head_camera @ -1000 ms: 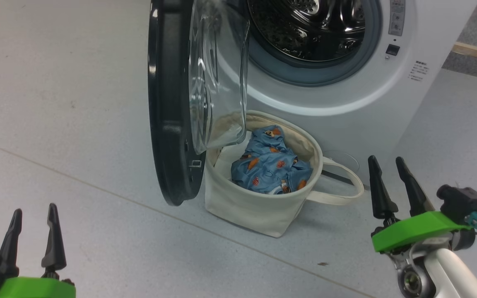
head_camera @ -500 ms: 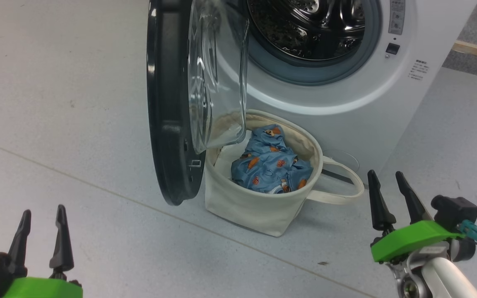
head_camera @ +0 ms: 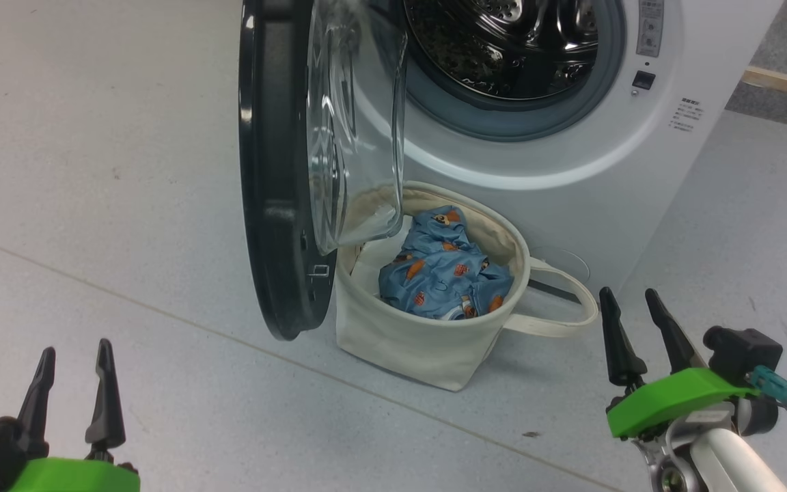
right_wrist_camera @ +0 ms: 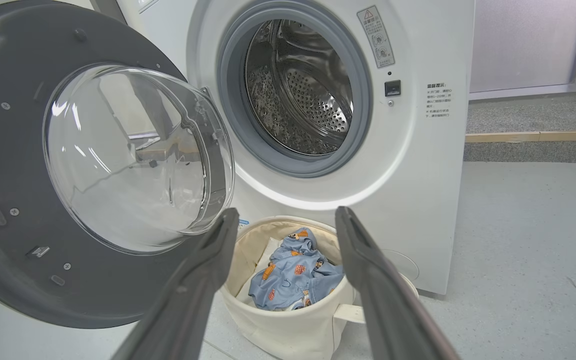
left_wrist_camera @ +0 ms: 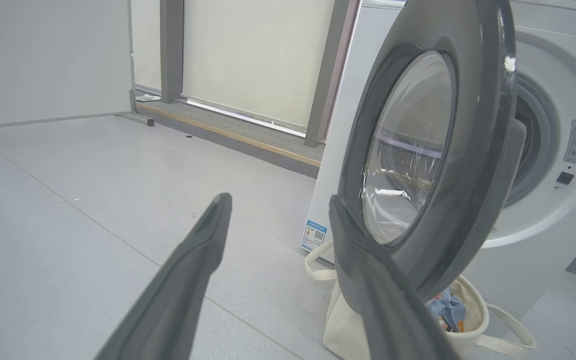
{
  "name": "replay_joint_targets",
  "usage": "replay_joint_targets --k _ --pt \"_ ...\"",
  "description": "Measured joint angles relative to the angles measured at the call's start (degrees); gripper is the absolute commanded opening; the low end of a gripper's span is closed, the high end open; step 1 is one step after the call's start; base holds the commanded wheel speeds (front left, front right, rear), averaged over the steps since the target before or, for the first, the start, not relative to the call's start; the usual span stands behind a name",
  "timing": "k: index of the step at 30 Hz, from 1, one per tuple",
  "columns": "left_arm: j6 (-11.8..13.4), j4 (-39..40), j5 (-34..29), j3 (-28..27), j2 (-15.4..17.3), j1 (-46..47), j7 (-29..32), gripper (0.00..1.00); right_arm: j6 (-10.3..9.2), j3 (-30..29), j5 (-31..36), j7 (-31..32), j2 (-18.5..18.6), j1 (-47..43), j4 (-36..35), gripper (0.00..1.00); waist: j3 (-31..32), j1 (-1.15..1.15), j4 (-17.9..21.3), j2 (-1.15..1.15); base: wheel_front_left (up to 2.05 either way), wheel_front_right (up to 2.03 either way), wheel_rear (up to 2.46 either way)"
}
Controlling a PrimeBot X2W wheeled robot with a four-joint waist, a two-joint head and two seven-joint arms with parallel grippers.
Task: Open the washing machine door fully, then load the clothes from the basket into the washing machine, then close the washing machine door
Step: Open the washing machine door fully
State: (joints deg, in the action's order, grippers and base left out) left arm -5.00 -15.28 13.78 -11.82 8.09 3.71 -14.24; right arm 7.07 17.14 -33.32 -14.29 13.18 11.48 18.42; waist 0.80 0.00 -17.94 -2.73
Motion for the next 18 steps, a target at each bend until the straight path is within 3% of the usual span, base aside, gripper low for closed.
replay_joint_targets --k 18 --pt "0.36 -0.15 -1.27 1.41 0.81 0.46 -0.08 1.0 0.0 0.78 0.0 0.0 -0.34 0.0 0.46 1.0 -0.13 0.0 0.56 0.0 0.0 0.0 0.0"
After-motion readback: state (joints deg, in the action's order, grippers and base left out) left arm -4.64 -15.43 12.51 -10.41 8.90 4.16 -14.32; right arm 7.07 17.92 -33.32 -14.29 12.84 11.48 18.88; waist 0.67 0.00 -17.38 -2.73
